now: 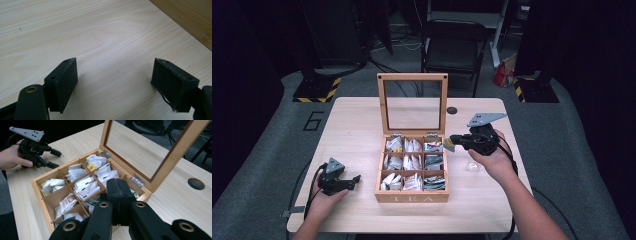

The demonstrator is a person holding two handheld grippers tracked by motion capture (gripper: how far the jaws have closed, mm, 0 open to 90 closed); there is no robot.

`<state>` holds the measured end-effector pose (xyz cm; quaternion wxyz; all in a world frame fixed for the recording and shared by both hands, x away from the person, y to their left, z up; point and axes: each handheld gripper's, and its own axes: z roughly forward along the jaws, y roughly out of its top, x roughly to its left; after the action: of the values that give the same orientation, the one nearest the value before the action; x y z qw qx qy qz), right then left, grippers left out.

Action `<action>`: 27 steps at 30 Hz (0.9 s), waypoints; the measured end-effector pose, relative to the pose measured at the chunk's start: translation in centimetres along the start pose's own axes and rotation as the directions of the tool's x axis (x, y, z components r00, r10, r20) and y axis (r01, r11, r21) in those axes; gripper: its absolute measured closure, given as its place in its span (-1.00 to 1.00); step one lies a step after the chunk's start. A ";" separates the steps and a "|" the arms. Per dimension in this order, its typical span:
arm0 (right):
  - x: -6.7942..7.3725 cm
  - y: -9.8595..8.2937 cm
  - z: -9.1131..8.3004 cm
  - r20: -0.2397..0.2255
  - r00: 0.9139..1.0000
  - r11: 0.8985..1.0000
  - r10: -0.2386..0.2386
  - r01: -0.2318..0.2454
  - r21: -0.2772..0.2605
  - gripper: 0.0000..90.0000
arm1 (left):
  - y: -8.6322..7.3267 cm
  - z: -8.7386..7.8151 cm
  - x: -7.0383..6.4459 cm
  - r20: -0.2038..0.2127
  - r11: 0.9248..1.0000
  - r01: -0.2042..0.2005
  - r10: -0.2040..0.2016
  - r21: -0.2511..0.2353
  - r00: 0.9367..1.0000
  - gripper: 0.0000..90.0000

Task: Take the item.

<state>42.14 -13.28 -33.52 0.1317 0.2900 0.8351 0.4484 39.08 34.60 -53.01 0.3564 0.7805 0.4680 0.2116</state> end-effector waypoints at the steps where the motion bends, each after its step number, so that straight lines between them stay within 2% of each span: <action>1: -0.1 -0.1 -0.1 0.004 1.000 1.000 -0.001 0.001 -0.002 1.00 | 0.0 0.0 0.0 0.000 1.000 0.000 0.000 0.000 1.000 -0.54; 15: -1.5 -1.5 -1.7 0.042 0.999 0.999 0.032 -0.032 -0.011 1.00 | 0.0 -0.1 0.0 0.001 1.000 0.001 -0.001 0.007 1.000 -0.54; 27: -2.9 -3.1 -3.2 0.102 0.993 0.998 0.057 -0.056 -0.007 1.00 | 0.0 -0.1 0.0 -0.009 1.000 0.000 0.000 0.003 1.000 -0.54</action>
<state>41.80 -18.51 -34.42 0.1621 0.3358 0.8179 0.4382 39.03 34.60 -52.97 0.3529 0.7802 0.4699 0.2143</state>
